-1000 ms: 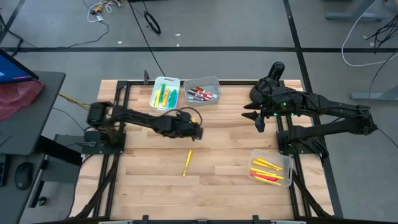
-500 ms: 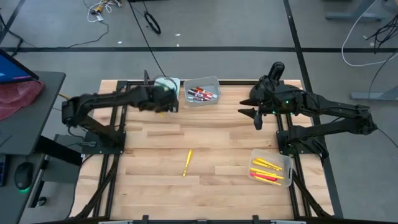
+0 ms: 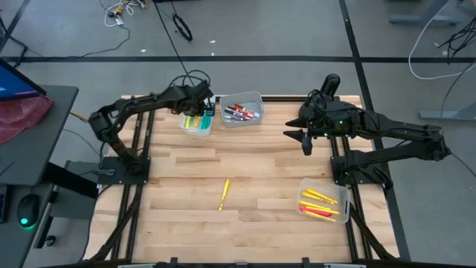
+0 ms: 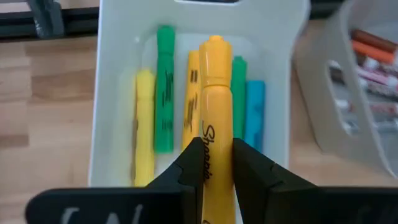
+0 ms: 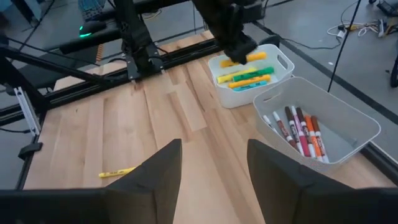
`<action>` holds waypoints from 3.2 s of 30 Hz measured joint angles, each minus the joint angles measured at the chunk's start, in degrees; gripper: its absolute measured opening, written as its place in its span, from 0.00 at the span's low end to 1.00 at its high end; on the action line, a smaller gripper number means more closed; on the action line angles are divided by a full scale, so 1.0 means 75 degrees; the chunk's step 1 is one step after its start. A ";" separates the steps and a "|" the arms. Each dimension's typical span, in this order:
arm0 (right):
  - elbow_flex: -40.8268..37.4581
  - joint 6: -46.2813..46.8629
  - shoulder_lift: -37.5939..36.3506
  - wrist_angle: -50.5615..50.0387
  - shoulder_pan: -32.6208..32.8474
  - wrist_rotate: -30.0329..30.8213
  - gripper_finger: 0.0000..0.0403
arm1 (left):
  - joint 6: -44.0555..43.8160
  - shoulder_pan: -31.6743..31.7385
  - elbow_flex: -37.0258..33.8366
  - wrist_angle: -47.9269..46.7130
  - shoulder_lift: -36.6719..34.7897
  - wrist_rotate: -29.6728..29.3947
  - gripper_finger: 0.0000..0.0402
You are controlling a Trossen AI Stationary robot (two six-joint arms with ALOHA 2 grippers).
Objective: Pick & Place Markers
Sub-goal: Put the dark yellow highlighter pen into the white bin, then put the yellow pen into the transparent bin
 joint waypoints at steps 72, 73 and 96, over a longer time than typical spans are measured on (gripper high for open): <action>-0.0012 -0.0253 0.0670 -0.0016 0.0004 -0.0020 0.45 | -0.4180 -0.8440 0.0044 0.1886 0.3056 -0.2895 0.56; -0.0012 -0.0273 0.0667 -0.0016 0.0004 -0.0020 0.45 | -0.4153 -0.8431 0.0057 0.1777 0.3121 -0.2900 0.53; -0.0012 -0.0728 0.0346 -0.0649 0.0001 0.0136 0.45 | -0.4194 -0.8286 -0.0022 0.1789 0.2900 -0.2250 0.09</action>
